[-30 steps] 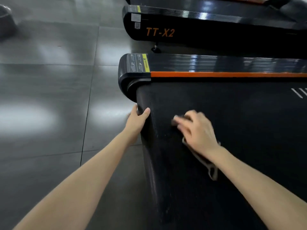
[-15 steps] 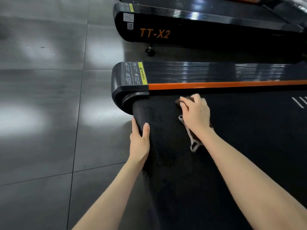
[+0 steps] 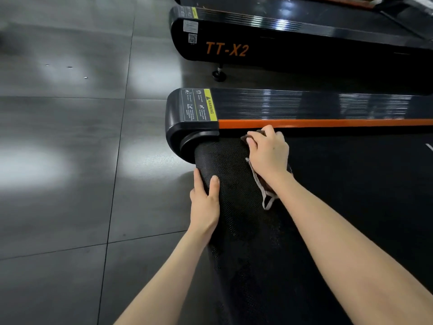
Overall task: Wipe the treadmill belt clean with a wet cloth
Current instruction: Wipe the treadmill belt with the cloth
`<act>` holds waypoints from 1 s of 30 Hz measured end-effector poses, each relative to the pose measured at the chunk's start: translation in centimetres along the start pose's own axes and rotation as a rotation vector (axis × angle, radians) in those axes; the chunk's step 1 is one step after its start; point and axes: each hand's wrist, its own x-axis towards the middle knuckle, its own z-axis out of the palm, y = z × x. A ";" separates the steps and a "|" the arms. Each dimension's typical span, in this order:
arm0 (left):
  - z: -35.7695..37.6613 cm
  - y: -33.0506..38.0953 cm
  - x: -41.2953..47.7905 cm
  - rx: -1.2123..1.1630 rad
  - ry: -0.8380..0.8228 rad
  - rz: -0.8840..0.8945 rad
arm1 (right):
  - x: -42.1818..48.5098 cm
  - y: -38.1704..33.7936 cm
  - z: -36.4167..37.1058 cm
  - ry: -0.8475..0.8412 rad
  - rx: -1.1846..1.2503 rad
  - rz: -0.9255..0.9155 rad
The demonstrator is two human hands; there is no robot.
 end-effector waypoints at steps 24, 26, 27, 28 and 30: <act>-6.5 2.9 -6.2 -0.328 -0.424 -0.357 | -26.0 -2.3 -13.2 -0.374 0.246 -0.819; -6.4 2.7 -7.1 -0.316 -0.405 -0.353 | -22.9 -2.8 -11.8 -0.364 0.172 -0.855; -6.5 2.4 -7.4 -0.327 -0.381 -0.353 | -20.5 -3.6 -10.3 -0.308 0.113 -0.821; -6.6 2.1 -7.7 -0.348 -0.357 -0.357 | -17.9 -4.5 -8.6 -0.234 0.069 -0.744; -7.1 1.6 -8.5 -0.394 -0.315 -0.384 | -13.8 -6.4 -6.2 -0.153 0.021 -0.538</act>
